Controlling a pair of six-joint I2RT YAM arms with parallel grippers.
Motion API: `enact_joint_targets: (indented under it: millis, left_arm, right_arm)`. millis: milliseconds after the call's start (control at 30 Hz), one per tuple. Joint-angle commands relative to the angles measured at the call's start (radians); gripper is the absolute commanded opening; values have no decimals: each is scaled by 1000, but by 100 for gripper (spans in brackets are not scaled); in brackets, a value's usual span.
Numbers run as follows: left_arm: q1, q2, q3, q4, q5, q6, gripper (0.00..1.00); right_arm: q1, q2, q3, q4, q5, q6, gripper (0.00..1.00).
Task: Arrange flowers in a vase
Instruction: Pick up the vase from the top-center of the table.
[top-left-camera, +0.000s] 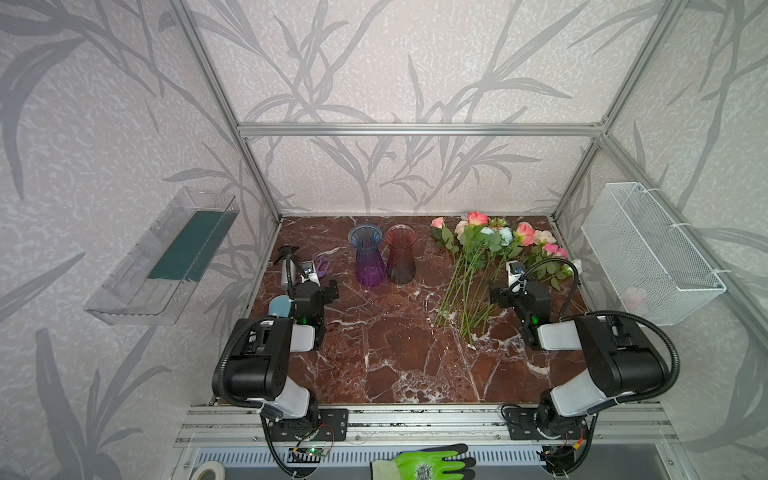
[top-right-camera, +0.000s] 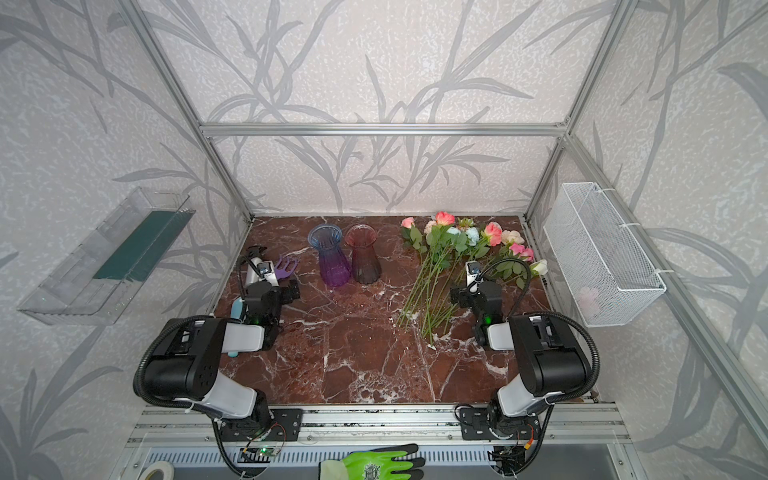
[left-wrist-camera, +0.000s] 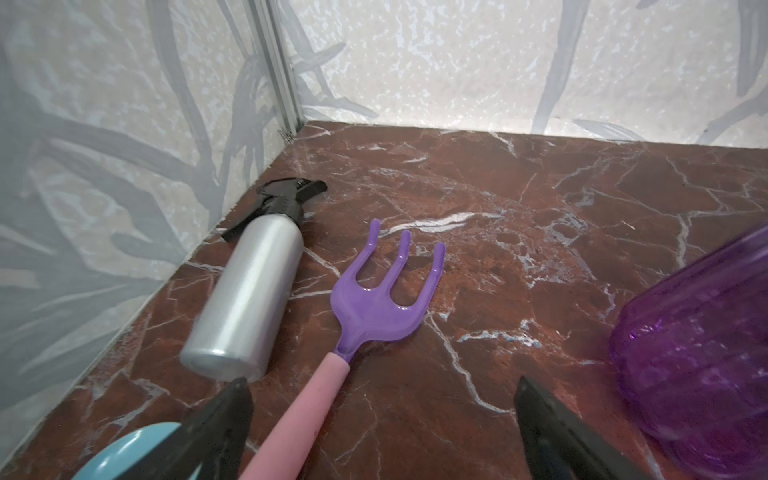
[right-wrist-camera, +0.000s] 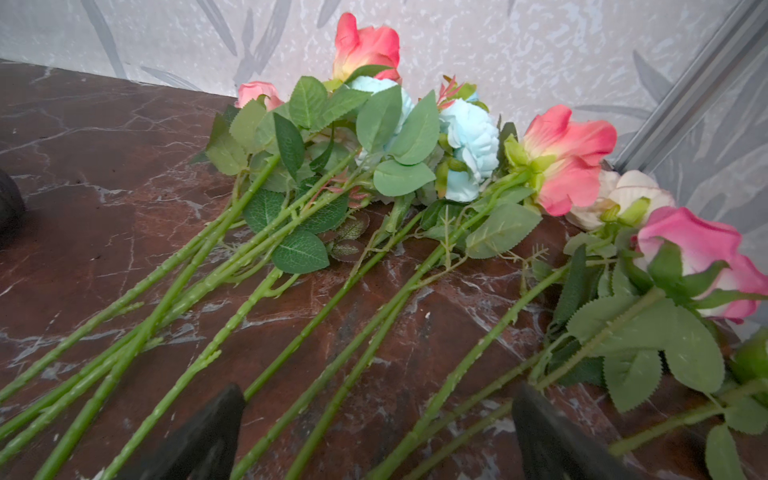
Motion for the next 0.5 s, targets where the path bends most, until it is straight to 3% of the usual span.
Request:
enact_joint_targets:
  millis: [0,300,400,467]
  left_arm:
    - [-15,-141,14,-107,-94,-7,99]
    - [-25,-517,167,-460,-15,-99,99]
    - [-25,-626,234,-551,-28,-203,99]
    - [-21,-679,316,-727,-75,-424,99]
  right_arm:
    - [3,-83,51,-109,38,17,99]
    - [217,-324,136,-326,305,-178,99]
    - [259,-474,269,-617,408,-14,99]
    - [248,-559,388,-895,384,164,99]
